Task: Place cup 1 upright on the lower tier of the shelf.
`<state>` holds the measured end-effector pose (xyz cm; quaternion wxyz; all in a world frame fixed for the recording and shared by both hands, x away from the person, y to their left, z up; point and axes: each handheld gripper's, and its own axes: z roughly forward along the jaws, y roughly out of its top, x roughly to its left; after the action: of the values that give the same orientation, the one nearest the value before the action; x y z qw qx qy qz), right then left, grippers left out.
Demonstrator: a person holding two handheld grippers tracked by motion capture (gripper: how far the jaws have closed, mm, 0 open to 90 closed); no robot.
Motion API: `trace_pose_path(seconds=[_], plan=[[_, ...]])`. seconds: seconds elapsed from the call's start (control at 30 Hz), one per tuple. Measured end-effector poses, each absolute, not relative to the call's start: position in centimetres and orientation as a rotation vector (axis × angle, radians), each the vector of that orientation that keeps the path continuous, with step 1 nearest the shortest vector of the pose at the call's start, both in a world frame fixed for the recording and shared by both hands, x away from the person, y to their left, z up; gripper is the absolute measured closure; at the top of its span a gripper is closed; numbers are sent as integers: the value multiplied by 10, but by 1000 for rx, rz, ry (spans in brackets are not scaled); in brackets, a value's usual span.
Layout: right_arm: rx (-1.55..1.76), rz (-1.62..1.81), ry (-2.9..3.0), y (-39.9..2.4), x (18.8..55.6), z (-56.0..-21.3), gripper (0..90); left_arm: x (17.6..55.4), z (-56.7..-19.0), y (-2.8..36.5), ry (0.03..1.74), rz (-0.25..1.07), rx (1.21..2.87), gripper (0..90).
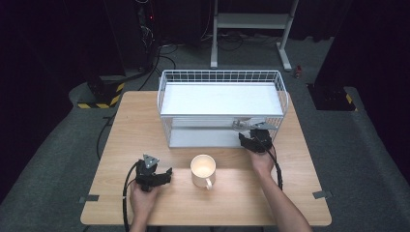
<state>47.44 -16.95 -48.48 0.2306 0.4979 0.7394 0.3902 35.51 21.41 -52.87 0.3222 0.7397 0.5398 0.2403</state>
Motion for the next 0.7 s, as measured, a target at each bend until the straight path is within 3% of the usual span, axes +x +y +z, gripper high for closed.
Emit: trace_pose_path(seconds=[0.7], plan=[[1379,1177,1999,-203,447,-477,394,355,-529,214,1419,629,1942,174]])
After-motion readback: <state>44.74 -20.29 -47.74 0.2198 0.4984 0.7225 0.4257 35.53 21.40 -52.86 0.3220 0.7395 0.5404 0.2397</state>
